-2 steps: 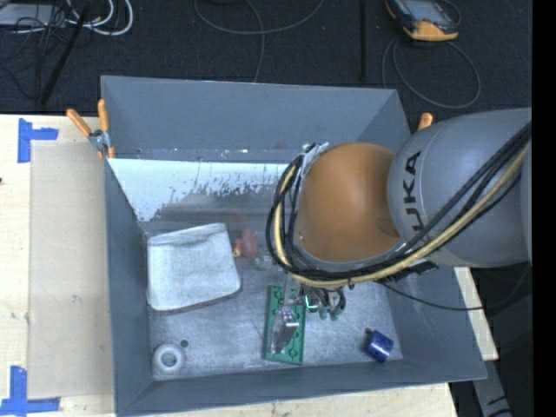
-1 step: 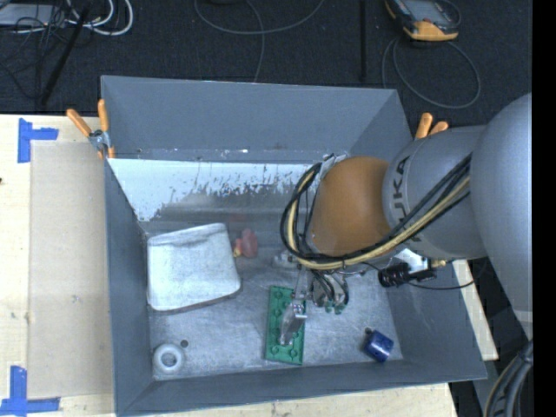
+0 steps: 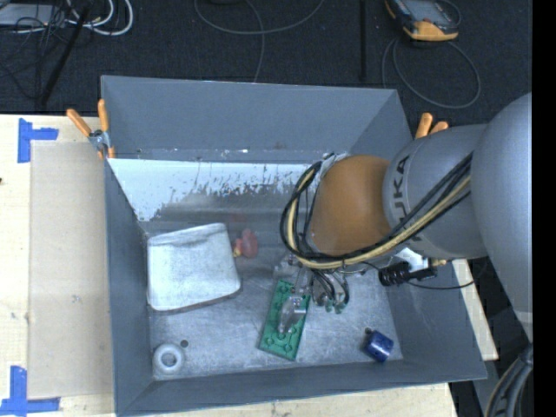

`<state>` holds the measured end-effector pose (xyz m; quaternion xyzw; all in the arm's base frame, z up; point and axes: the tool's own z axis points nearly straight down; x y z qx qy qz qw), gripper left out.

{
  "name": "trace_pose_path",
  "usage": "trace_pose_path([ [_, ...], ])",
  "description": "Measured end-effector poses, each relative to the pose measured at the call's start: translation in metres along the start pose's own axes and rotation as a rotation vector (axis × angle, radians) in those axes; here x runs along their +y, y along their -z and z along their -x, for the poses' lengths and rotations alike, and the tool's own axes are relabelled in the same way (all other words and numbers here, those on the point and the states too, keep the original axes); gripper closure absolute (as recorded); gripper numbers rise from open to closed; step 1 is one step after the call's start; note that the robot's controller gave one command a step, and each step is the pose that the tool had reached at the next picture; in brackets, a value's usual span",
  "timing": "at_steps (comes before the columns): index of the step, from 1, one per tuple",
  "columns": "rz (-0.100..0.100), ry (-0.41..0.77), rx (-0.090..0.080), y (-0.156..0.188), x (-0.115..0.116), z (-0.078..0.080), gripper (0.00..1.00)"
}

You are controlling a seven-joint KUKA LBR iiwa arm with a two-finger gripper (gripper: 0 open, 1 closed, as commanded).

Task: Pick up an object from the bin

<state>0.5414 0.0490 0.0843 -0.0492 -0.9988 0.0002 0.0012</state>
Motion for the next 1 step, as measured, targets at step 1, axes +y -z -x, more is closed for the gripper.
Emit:
trace_pose_path([
  [1, 0.002, 0.04, -0.01, 0.1247, -0.0073, 0.0069, 1.0],
])
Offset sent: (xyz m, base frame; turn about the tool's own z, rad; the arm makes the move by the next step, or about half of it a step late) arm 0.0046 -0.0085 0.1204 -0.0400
